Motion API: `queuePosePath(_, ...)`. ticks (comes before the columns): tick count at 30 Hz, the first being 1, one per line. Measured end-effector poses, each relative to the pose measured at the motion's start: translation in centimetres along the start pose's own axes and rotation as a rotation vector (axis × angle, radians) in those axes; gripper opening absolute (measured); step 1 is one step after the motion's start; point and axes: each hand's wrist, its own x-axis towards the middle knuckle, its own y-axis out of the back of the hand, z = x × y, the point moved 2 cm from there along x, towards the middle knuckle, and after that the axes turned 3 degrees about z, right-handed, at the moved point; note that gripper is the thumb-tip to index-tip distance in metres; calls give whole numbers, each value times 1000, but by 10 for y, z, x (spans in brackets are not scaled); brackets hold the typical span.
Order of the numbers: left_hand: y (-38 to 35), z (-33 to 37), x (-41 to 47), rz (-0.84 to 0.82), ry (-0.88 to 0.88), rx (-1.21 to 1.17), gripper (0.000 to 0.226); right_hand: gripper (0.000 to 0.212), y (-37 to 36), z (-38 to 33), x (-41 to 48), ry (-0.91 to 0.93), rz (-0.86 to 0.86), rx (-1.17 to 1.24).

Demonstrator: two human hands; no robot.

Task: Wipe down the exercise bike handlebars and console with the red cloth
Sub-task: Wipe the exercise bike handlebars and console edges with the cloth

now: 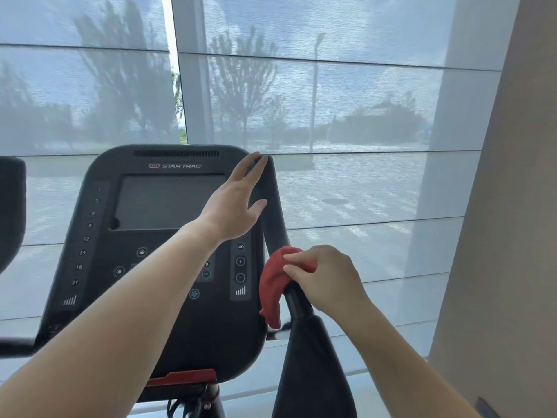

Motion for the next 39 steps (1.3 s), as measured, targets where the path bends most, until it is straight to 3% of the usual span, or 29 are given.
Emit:
queuePosePath(4,0,2,1,-8,16,0,73,29,-3,-2,-11,35,1,-93)
queuePosePath(8,-2,4,0,-4,24,-11,74,41,-8,-3,-9,47,-2,-30)
queuePosePath(15,-4,10,-1,19,61,-8,74,21,-8,13,-5,205,38,190)
queuePosePath(19,-5,12,-1,27,77,24,74,23,2,24,14,309,64,359)
queuePosePath(23,-7,14,-1,45,97,40,75,27,8,32,38,442,-84,407)
queuePosePath(27,-11,16,-2,65,110,44,76,11,7,48,40,321,-263,419)
queuePosePath(28,-12,16,-2,71,113,41,76,4,5,49,37,267,-253,449)
queuePosePath(32,-16,18,-2,79,130,49,77,22,-7,38,35,119,-42,489)
queuePosePath(35,-15,20,-2,79,139,58,77,40,-10,32,36,75,-71,463)
queuePosePath(39,-15,19,-2,93,148,33,75,21,-1,35,32,111,-51,424)
